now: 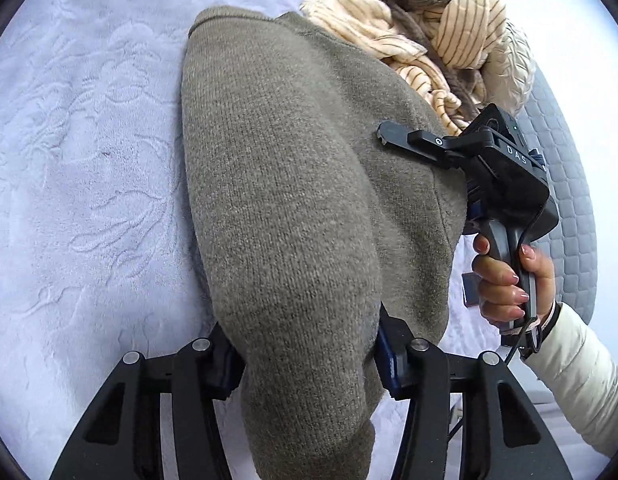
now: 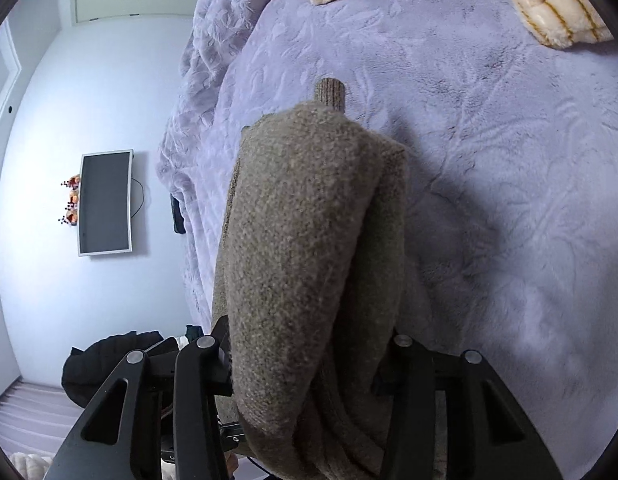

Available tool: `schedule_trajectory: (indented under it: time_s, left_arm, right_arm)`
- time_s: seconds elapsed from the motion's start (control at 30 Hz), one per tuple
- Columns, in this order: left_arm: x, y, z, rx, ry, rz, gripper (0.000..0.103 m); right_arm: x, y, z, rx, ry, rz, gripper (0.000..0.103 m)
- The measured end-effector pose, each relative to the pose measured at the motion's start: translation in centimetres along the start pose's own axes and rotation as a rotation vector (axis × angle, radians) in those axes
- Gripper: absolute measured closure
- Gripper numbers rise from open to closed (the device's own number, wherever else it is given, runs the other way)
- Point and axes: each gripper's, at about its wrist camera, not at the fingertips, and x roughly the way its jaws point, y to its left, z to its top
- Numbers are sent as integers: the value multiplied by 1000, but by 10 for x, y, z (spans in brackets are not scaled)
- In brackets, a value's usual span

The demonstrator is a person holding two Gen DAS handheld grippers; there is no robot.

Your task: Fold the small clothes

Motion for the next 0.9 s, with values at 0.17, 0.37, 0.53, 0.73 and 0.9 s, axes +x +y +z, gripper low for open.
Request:
schedule_trajectory:
  time_s: [0.17,0.37,0.53,0.73,0.9]
  left_arm:
    - [-22,-17,-15,27,-13,8,49]
    - [-62,-32,-51,51,-40,47,49]
    - [-91,-39,-81,40,-60,89,49]
    - [-114,-22,-129,-17,-60,143,49]
    - [-121,17,-158,-61,-61,178,49]
  right_arm:
    - [-9,20,-22,-24,0,23,54]
    - [-8,47,-52,-49,8,64,54]
    - [3,67,-86,-64,36,94,54]
    - [40,85,-127,-65,87,95,54]
    - [81,86,-149,-67,133,72,54]
